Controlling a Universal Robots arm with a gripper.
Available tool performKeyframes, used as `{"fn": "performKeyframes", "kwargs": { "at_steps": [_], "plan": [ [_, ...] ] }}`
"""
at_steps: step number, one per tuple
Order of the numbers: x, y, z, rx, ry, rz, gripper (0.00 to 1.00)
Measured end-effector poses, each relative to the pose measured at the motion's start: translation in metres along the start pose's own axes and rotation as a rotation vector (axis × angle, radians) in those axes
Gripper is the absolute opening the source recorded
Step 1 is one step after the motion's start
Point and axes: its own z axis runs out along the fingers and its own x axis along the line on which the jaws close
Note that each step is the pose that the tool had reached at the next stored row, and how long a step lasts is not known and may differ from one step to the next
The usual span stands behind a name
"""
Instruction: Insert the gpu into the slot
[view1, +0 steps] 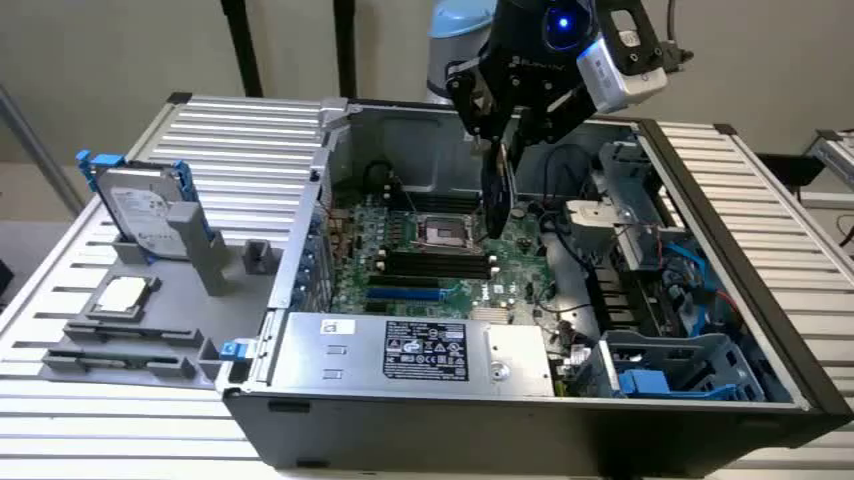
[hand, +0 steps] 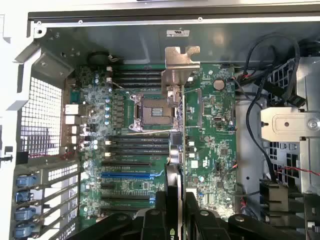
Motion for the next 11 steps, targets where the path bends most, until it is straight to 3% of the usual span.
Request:
{"fn": "performKeyframes", "kwargs": {
  "at_steps": [11],
  "plan": [
    [0.0, 0.0, 0.0, 0.0, 0.0, 0.0, 0.26]
  ]
}}
